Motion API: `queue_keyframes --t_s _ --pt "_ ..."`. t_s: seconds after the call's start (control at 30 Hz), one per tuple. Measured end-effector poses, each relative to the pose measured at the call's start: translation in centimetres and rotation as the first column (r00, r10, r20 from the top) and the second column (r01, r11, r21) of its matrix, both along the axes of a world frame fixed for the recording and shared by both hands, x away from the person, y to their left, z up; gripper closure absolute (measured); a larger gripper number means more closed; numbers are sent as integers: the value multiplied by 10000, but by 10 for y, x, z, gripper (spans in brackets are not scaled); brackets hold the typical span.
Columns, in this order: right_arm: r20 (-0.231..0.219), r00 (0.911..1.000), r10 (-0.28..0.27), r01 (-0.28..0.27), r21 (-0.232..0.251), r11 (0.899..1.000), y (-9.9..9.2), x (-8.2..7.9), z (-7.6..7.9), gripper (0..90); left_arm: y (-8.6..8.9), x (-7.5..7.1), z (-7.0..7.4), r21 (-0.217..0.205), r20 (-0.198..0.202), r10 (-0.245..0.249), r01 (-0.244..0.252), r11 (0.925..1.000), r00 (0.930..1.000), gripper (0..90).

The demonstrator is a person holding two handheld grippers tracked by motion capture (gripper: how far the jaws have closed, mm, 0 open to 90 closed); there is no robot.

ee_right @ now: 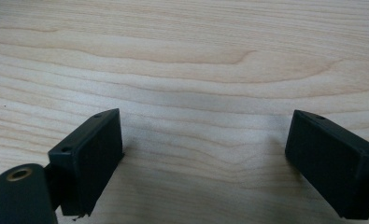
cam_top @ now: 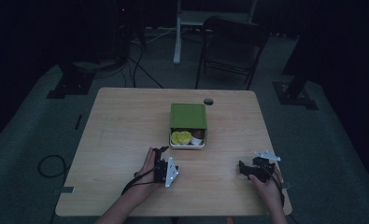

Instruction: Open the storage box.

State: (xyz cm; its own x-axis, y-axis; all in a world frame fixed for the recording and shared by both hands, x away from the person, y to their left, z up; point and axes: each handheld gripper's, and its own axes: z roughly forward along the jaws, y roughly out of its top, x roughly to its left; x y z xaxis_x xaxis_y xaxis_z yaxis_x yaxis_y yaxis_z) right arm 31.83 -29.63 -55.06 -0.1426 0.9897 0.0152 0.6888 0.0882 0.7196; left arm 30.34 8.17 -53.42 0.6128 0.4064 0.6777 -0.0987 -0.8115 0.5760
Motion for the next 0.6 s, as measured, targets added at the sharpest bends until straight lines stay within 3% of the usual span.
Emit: queue_keyframes --t_s 0.27,0.47,0.6 --pt "3 10000 1 -1 1 10000 0 0 0 107 -5 8 -1 466 458 -261 239 9986 9986 211" --pt "2 10000 1 -1 0 10000 0 0 0 107 -8 13 0 428 802 -303 269 9987 9963 246" --pt "3 10000 2 -2 -1 10000 0 0 0 107 -10 14 -1 489 898 -462 419 9979 9949 322"
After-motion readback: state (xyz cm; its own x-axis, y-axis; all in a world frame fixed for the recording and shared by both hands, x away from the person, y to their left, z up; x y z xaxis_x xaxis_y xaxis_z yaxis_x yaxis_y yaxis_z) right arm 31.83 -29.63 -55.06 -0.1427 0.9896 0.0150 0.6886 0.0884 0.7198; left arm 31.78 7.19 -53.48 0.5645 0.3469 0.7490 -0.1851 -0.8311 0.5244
